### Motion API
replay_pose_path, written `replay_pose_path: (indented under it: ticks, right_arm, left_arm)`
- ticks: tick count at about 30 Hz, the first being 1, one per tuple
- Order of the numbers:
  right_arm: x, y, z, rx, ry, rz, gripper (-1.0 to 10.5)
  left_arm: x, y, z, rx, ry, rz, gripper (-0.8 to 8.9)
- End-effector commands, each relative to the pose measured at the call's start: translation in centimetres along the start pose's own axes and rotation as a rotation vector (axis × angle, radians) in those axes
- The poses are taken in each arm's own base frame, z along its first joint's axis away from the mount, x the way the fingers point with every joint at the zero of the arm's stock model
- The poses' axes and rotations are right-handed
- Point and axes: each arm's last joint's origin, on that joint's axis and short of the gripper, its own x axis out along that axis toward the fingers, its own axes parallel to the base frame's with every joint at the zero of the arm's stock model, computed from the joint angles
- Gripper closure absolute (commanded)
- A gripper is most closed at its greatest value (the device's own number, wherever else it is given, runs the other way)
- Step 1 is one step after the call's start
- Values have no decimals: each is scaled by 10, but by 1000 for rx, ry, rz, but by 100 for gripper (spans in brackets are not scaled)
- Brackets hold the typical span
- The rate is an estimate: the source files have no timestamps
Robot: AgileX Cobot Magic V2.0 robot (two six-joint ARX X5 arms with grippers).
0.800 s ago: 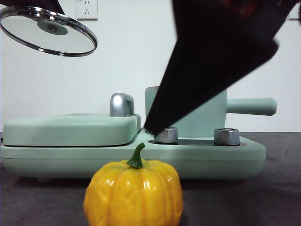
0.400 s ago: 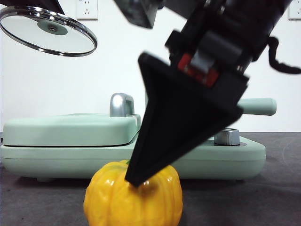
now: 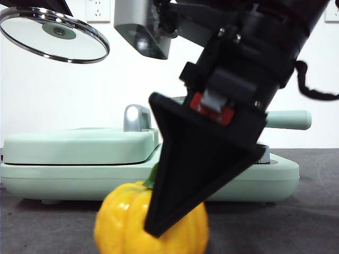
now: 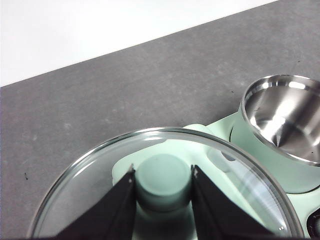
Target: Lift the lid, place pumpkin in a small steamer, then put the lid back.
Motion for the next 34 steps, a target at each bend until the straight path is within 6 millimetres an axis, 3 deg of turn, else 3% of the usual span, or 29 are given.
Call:
replay_pose_path:
  ticks: [1, 13, 23, 34]
  right_arm:
    - [-12, 5, 7, 76, 2, 8, 609]
    - [-100, 8, 30, 422, -7, -124, 610]
    - [-167, -13, 48, 605, -47, -194, 665]
    - [-198, -60, 69, 592, -113, -321, 665]
  left_arm:
    - [-4, 0, 8, 1, -47, 1, 803]
    - [-4, 0, 8, 2, -48, 1, 803]
    - [-4, 0, 8, 2, -48, 1, 803]
    - [-4, 0, 8, 2, -48, 1, 803]
